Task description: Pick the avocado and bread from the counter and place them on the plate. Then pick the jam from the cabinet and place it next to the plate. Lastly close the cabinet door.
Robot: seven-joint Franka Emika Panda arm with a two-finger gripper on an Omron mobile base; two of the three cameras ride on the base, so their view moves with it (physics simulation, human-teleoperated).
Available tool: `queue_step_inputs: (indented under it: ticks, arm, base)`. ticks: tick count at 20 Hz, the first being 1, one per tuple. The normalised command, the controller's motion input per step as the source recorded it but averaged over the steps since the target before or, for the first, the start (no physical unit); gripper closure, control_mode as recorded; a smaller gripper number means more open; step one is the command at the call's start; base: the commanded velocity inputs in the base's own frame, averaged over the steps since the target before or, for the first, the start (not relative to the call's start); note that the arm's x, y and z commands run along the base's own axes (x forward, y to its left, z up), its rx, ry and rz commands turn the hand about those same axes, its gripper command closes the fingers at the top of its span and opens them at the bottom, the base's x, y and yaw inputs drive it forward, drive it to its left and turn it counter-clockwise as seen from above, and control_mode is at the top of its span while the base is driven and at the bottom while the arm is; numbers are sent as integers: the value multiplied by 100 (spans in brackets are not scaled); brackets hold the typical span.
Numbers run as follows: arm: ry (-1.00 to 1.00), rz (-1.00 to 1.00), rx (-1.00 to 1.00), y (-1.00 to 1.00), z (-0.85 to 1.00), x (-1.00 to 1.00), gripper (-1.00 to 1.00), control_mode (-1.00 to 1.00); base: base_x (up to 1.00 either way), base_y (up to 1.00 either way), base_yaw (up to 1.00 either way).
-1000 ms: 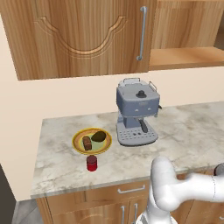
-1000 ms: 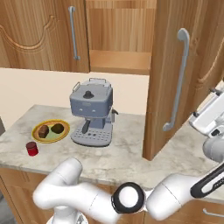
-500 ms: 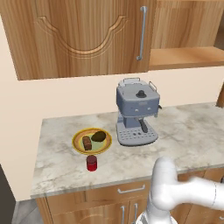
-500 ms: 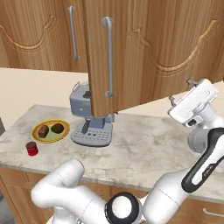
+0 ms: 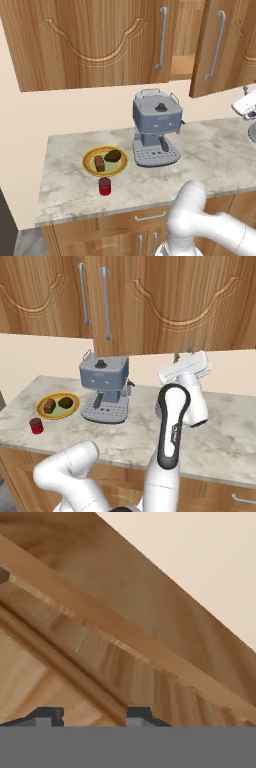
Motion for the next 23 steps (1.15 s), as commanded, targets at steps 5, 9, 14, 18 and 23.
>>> queue_step_inputs:
  ticks: [5,9,14,18,23]
  arm:
    - [37,0,-60,100,100,61,-100,-100]
    - [43,0,-49,91,100,90,-100,-100]
    - [68,0,-45,61,100,100,-100,-100]
    - [69,0,-39,54,100,83,-100,-100]
    - [51,6,-38,59,100,27,-100,-100]
  base:
    - [0,0,0]
    - [0,0,0]
    - [0,0,0]
    - [0,0,0]
    - [0,0,0]
